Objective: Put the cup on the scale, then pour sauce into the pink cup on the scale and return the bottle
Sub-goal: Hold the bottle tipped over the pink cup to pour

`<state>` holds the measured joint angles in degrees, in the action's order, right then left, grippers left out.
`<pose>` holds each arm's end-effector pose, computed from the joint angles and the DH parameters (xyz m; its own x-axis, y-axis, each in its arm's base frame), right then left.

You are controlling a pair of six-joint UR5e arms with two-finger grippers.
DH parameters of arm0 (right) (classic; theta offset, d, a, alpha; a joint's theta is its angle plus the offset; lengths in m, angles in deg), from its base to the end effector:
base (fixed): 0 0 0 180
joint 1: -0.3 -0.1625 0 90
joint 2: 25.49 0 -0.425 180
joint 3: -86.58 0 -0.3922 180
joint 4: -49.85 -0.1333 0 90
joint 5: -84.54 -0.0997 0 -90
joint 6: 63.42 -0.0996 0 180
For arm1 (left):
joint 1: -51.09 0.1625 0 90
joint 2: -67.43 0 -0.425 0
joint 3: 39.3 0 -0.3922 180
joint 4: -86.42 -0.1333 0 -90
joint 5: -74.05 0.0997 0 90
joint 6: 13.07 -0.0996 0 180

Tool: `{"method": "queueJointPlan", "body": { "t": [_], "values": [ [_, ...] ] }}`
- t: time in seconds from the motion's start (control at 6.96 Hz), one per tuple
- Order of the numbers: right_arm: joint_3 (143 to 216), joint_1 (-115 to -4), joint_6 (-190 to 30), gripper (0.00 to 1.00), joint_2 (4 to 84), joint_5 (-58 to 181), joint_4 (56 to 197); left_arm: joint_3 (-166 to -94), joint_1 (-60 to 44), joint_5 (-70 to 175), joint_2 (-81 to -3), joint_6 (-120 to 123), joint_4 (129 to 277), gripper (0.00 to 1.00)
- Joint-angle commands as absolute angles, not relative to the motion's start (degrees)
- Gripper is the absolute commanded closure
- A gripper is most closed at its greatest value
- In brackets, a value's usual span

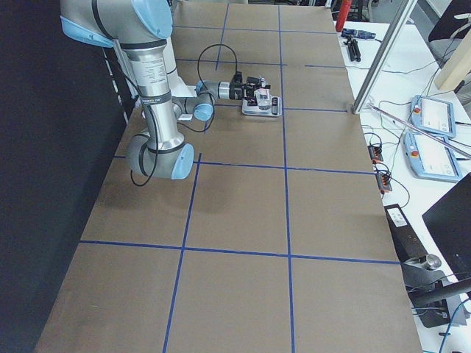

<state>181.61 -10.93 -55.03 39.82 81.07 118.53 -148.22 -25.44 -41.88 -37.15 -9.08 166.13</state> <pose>-0.5290 -0.3423 0.2805 0.6748 0.0729 -0.7344 0.7229 0.1345 0.6777 0.0434 -0.5664 0.4004 0.8473 0.3140 -0.4283 -0.1555 0.9179 0.3652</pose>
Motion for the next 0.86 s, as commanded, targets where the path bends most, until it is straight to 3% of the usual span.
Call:
{"method": "queueJointPlan", "body": {
  "t": [0.0,0.72],
  "values": [
    [181.77,-11.03,-56.12,1.00,39.46,80.42,118.14,-148.20,-25.47,-41.79,-37.33,-9.03,166.14,0.00],
    [182.03,-11.03,-64.18,1.00,39.02,75.59,112.34,-148.20,-25.55,-41.88,-37.59,-8.94,166.14,0.00]
  ]
}}
